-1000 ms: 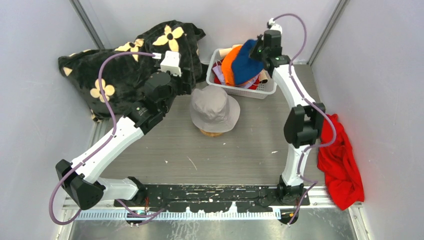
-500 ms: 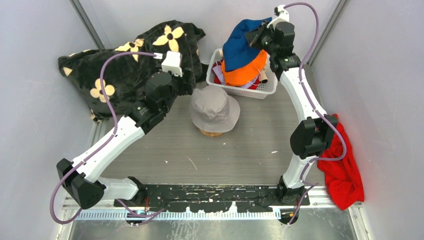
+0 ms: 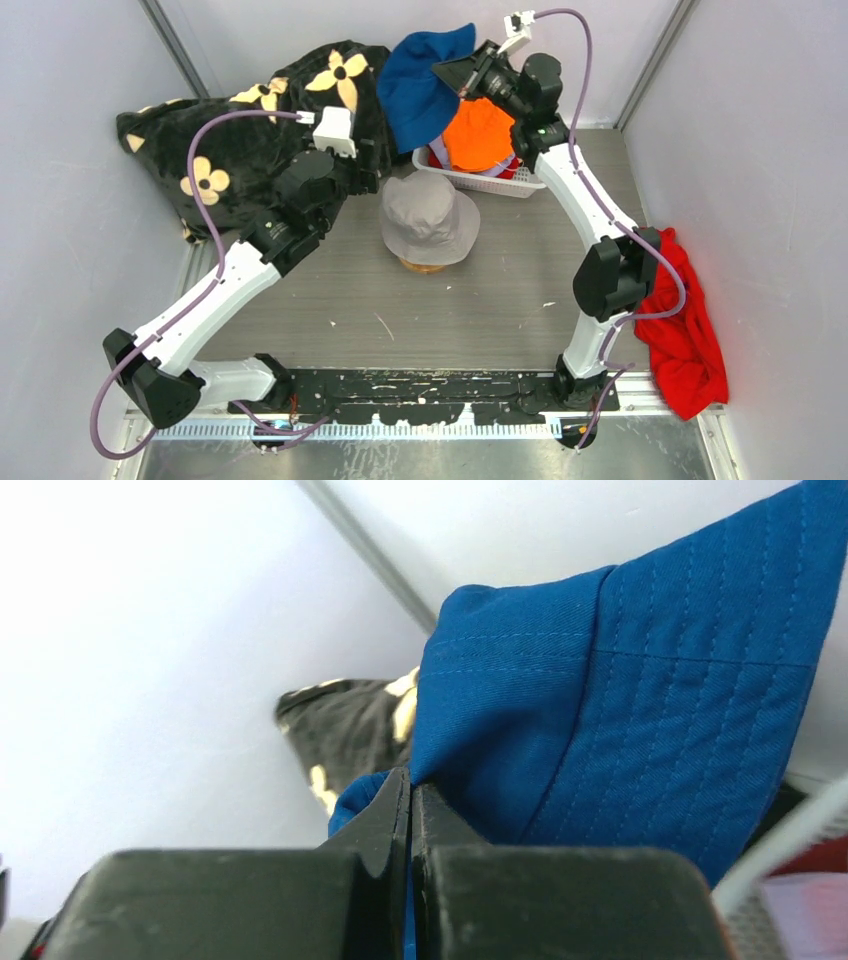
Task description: Stack the hats
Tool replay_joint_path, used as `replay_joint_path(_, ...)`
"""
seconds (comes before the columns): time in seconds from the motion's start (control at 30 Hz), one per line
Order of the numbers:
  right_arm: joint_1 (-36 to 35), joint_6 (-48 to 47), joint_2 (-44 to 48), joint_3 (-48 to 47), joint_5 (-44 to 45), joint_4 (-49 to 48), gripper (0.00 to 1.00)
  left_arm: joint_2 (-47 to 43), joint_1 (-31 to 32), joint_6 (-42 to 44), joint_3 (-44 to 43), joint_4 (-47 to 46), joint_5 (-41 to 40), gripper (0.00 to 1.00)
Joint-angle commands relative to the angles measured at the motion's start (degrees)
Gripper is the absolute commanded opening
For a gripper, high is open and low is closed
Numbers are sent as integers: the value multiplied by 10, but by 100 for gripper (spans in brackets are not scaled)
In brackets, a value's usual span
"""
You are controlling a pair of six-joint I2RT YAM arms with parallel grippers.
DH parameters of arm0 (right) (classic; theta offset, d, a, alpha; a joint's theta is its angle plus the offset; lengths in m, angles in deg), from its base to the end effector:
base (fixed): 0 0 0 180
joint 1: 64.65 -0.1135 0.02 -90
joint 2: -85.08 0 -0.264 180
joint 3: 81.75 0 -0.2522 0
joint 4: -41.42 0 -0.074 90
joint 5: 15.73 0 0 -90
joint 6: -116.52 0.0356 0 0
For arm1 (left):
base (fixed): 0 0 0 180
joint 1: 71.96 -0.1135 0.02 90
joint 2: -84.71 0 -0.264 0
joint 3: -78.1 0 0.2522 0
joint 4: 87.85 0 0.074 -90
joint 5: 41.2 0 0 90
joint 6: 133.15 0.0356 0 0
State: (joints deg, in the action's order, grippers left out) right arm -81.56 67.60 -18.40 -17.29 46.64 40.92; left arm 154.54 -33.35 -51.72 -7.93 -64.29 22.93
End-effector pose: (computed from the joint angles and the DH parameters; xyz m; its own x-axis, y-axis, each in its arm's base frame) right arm 0.4077 0.1412 0.4459 -0.2971 0.5182 -0.8020 -0.6574 0.4981 0.5654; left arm 0.2256 -0.1603 0.4181 -0.1323 -0.0660 -0.9890 0.2059 0.9742 -0.0925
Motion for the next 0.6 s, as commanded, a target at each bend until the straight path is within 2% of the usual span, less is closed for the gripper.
replay_joint_path(0.0,-45,33,30,-15,-46,-81,1,-39,-3,11,-3,-29,-23,68)
replay_joint_path(0.33,-116,45,46,64,-64,-115,1,-98,-4,25,-16,-7,-40,68)
replay_joint_path(0.57,-137,33,74,124,-61,-110,1,-126,-4,29,-4,-1,-52,68)
